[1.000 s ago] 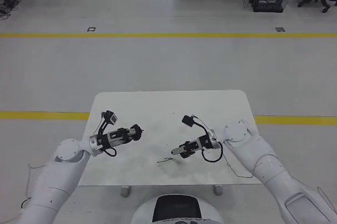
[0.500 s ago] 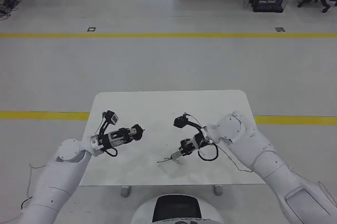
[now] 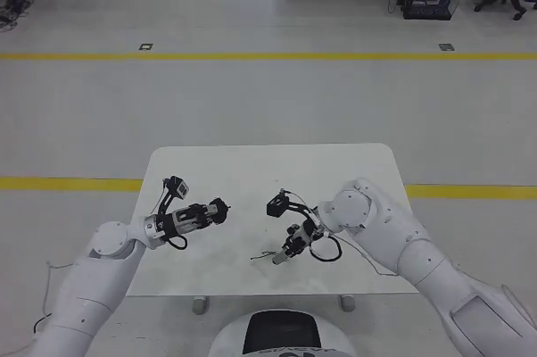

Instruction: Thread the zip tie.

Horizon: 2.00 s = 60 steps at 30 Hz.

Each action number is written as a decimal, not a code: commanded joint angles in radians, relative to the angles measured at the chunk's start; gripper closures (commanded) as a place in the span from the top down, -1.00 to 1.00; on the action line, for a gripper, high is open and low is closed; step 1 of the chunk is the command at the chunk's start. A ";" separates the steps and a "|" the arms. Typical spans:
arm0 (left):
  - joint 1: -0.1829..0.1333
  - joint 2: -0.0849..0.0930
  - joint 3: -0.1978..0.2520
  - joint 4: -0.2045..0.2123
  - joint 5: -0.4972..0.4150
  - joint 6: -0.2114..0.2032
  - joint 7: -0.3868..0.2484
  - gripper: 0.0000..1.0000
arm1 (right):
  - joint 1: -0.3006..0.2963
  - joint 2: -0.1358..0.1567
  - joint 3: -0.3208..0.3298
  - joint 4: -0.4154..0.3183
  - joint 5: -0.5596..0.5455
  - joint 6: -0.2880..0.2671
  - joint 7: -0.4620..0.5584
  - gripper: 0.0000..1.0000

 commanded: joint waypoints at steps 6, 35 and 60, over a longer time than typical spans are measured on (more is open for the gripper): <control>0.000 0.000 0.000 0.000 0.000 0.000 0.000 -1.00 | 0.016 0.021 -0.088 -0.113 -0.151 0.000 -0.080 1.00; 0.000 0.000 0.000 0.000 0.000 0.000 0.000 -1.00 | 0.167 0.064 -0.505 -0.053 -0.375 0.000 -0.567 1.00; 0.000 0.000 0.000 0.000 0.000 0.000 0.000 -1.00 | 0.132 0.058 -0.528 -0.008 -0.654 0.000 -0.799 1.00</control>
